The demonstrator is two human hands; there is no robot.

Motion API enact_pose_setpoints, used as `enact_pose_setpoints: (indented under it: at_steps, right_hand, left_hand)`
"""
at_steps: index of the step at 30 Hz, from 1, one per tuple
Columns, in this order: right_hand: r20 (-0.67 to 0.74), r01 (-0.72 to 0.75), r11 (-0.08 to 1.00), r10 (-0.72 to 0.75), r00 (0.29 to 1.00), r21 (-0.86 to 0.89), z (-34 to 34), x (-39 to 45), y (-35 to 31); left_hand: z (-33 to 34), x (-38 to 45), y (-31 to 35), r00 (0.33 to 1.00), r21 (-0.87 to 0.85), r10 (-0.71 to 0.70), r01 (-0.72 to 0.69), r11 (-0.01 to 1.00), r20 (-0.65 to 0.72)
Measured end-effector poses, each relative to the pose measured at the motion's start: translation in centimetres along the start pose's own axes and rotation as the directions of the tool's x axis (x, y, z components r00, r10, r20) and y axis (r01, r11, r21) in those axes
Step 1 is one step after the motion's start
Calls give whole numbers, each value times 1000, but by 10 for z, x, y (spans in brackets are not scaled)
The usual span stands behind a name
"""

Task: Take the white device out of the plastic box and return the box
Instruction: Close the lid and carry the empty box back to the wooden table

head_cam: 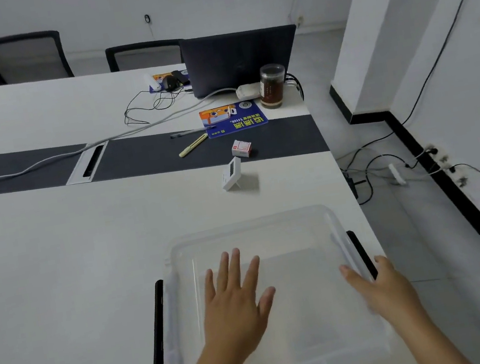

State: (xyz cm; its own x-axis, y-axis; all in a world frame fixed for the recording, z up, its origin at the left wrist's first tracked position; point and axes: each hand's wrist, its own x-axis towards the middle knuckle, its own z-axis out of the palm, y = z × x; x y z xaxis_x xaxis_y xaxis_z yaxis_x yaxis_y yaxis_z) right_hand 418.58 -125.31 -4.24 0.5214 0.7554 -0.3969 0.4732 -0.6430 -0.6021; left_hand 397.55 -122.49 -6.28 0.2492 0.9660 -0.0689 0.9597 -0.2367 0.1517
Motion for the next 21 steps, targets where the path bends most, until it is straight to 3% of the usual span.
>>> enact_pose_setpoints:
  at_steps: [5,9,21]
  right_hand:
    - [-193,105,970,-148,970,-220,3,-7,3]
    - [-175,150,968,-186,967,-202,5,-7,4]
    - [-145,216,932,-266,953,-292,3,-9,3]
  left_hand:
    - [4,0,-2,999,-2,24,-24,1000,-47]
    - [3,-1,-1,1000,10,8,-8,1000,10]
    - [17,2,1,988,-36,5,-10,999,-153]
